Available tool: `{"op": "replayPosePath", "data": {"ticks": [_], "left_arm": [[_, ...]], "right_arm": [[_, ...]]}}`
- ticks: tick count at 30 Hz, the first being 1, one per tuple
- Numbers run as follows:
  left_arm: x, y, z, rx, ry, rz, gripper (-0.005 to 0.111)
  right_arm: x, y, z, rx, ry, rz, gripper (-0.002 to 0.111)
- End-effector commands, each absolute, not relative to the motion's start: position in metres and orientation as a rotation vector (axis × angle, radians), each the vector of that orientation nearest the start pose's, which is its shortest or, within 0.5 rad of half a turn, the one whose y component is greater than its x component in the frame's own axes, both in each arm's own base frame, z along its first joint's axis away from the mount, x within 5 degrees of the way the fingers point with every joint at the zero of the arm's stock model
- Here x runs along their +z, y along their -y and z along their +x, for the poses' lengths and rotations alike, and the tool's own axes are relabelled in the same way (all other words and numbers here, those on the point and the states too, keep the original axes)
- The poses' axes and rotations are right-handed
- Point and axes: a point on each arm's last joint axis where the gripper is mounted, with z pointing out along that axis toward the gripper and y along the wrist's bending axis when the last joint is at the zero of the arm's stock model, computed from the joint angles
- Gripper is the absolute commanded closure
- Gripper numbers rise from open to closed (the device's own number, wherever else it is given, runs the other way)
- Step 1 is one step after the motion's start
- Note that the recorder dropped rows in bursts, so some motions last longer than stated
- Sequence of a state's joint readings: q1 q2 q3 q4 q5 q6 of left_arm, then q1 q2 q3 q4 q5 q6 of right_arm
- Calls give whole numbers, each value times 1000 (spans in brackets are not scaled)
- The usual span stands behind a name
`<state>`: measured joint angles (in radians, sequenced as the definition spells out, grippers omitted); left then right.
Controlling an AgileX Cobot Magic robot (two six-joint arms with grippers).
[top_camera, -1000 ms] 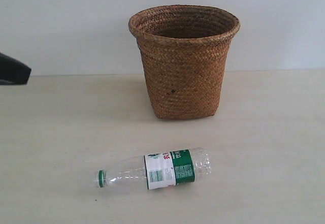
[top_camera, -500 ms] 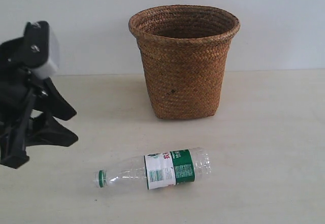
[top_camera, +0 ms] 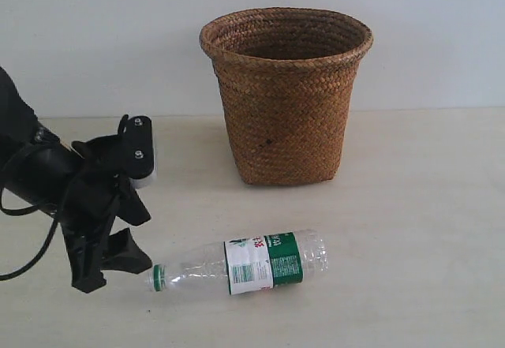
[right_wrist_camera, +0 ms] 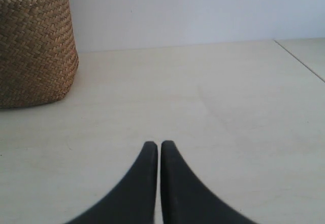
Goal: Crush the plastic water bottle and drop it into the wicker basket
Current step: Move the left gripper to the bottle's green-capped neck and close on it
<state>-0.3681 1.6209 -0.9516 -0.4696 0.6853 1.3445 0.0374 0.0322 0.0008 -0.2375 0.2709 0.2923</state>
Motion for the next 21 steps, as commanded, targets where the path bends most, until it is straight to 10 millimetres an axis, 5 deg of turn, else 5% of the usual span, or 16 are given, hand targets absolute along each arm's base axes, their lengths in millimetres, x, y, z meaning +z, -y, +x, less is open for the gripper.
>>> {"op": "replayPosePath", "data": {"ticks": [1, 21], "left_arm": [[182, 137, 281, -246, -2114, 1743, 43], [128, 157, 287, -204, -2133, 1848, 47]], "right_arm": [[188, 4, 57, 9, -1772, 67, 108], [188, 4, 57, 9, -1772, 67, 108]]}}
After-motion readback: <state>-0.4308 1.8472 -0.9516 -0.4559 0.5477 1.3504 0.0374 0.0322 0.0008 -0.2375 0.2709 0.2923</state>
